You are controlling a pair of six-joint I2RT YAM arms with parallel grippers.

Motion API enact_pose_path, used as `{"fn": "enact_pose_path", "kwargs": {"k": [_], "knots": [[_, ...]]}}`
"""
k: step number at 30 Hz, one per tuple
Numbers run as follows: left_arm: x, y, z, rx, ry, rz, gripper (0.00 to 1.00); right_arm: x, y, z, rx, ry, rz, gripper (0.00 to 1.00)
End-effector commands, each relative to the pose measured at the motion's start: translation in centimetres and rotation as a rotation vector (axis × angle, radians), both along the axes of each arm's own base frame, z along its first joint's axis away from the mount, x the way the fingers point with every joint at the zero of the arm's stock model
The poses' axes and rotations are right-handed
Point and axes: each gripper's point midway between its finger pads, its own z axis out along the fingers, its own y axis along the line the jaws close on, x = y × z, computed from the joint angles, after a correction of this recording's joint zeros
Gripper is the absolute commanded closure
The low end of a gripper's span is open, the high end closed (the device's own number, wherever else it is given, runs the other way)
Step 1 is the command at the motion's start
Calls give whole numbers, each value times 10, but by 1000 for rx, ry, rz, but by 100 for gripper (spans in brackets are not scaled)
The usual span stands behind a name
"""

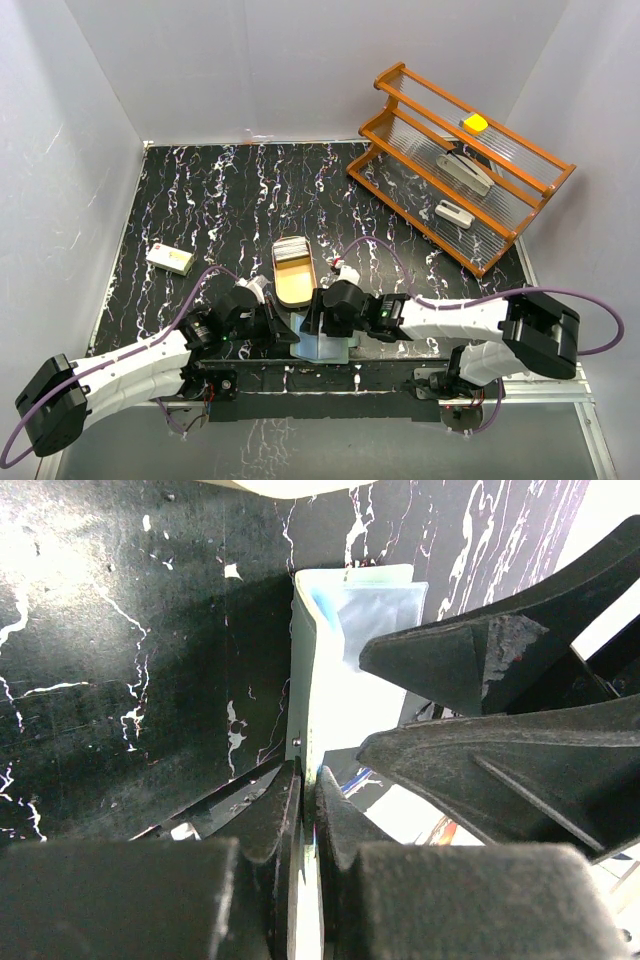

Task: Put the credit cards into the card holder
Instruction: Open the card holder at the center of the board.

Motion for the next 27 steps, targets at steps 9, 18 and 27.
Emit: {"fn": "enact_pose_path", "kwargs": {"k": [9,18,27], "knots": [[-5,0,-1,-6,6,-23,100,18,22,11,21,-36,-37,43],[-5,-4,3,-27,5,-31,89,17,15,-4,-11,-30,-36,48],[-5,-5,4,-42,2,-30,93,13,12,-10,-14,-10,-27,48]]}}
